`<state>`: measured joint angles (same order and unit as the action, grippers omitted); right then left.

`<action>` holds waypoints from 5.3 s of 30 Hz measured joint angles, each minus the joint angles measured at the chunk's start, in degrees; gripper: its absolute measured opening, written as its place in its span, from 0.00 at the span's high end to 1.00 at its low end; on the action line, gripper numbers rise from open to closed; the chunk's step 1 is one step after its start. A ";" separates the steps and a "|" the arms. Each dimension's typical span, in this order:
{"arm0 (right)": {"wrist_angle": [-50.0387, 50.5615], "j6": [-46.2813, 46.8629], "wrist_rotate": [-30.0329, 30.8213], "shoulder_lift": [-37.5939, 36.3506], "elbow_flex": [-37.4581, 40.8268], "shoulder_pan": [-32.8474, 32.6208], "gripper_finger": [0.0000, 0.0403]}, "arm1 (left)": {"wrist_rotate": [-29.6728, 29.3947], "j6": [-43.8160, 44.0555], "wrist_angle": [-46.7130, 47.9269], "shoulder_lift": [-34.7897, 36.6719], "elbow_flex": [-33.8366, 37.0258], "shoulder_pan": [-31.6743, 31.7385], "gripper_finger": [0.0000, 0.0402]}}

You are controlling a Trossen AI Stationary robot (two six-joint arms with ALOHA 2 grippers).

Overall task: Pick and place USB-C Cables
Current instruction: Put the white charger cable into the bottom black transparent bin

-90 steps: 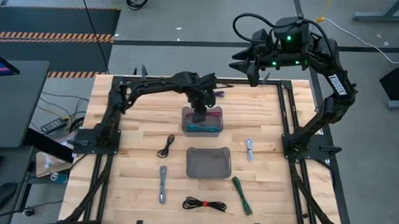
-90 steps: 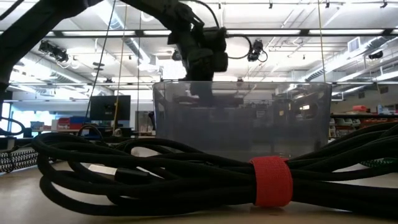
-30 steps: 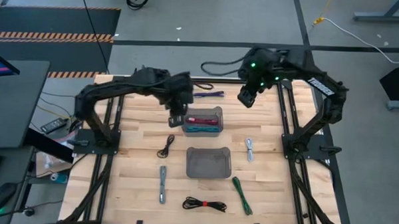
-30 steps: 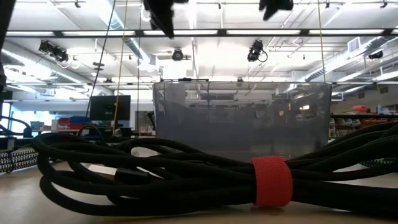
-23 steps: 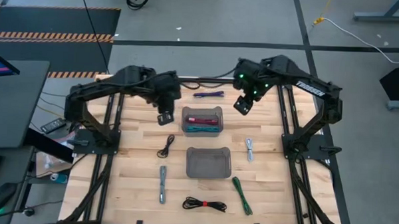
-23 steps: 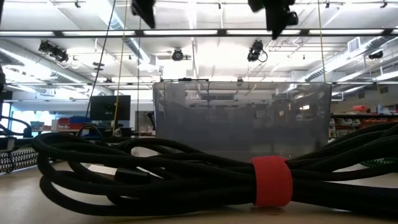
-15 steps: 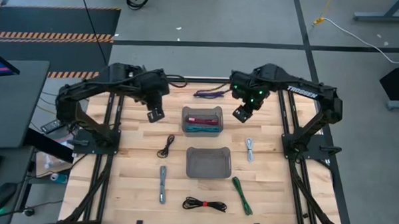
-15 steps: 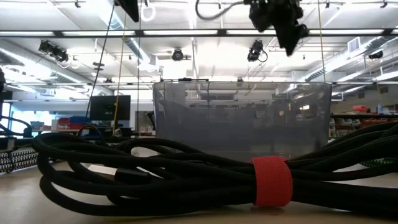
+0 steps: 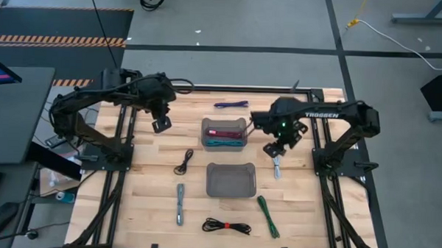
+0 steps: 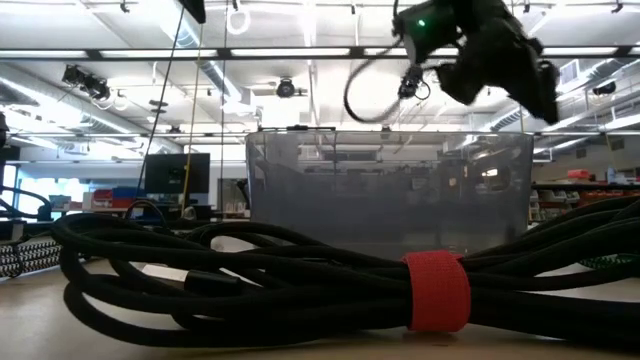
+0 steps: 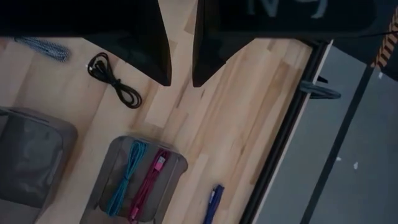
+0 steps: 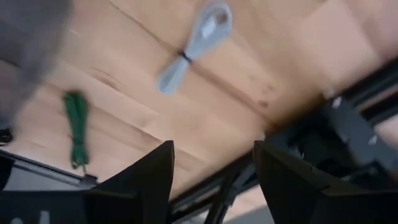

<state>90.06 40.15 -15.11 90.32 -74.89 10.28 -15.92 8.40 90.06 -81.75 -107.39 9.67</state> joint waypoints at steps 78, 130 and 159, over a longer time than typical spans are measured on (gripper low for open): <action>-47.10 55.93 17.20 -0.62 32.16 -19.69 0.92 | 0.03 2.65 -0.65 0.27 0.00 0.00 0.82; -79.47 -1.77 23.97 -21.57 12.00 -23.33 0.92 | 34.32 -15.74 -40.74 -12.11 0.04 -5.18 0.48; -92.14 -12.29 24.09 -18.34 12.00 -22.90 0.92 | 40.28 -12.15 -52.89 -14.39 0.00 -5.49 0.44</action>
<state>-2.09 27.86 8.98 71.98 -62.89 -12.62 24.36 -3.75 37.17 -96.14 -107.39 4.19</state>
